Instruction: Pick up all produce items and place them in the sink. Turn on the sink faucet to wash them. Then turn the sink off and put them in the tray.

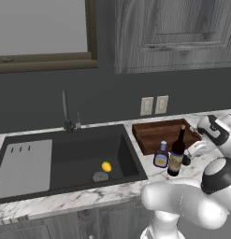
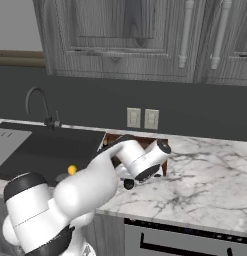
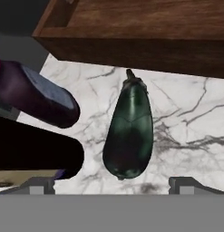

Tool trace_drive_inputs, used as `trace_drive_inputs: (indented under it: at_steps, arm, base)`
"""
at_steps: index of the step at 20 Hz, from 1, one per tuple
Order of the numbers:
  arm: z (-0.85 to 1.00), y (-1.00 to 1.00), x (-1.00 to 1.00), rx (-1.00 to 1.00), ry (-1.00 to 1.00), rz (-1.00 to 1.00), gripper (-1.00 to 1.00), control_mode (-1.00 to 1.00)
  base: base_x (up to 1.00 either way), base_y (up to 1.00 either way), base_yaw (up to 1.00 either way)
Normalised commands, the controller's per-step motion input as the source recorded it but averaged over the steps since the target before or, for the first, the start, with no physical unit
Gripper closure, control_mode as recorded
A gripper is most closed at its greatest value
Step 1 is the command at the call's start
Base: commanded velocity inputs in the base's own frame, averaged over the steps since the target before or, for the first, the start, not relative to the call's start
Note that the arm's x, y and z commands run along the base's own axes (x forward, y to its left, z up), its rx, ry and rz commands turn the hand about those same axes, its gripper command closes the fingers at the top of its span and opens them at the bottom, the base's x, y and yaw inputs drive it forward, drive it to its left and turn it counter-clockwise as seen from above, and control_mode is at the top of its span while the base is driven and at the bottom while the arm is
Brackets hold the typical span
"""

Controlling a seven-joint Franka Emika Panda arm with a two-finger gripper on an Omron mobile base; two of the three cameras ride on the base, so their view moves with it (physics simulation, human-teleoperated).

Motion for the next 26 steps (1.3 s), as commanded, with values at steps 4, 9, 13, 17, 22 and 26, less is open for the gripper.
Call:
trace_drive_inputs:
  at_steps: [4, 9, 13, 17, 22, 26]
  arm:
    - [-0.20, 0.00, 0.18, 0.02, 0.00, 0.05, -1.00, -1.00]
    - [-0.18, 0.00, 0.12, 0.02, 0.00, 0.03, -1.00, -1.00]
    - [-0.12, 0.00, 0.08, 0.01, 0.00, 0.02, -1.00, -1.00]
    - [-0.09, 0.01, 0.09, 0.00, 0.00, 0.01, -1.00, -1.00]
    - [-0.10, 0.06, 0.06, 0.00, 0.00, 0.00, -1.00, -1.00]
    - [-0.11, 0.15, 0.00, 0.00, 0.00, 0.00, -1.00, -1.00]
  base:
    - [0.00, 0.00, 0.00]
    - [0.00, 0.00, 0.00]
    - [0.00, 0.00, 0.00]
    - [0.00, 0.00, 0.00]
    - [0.00, 0.00, 0.00]
    - [0.00, 0.00, 0.00]
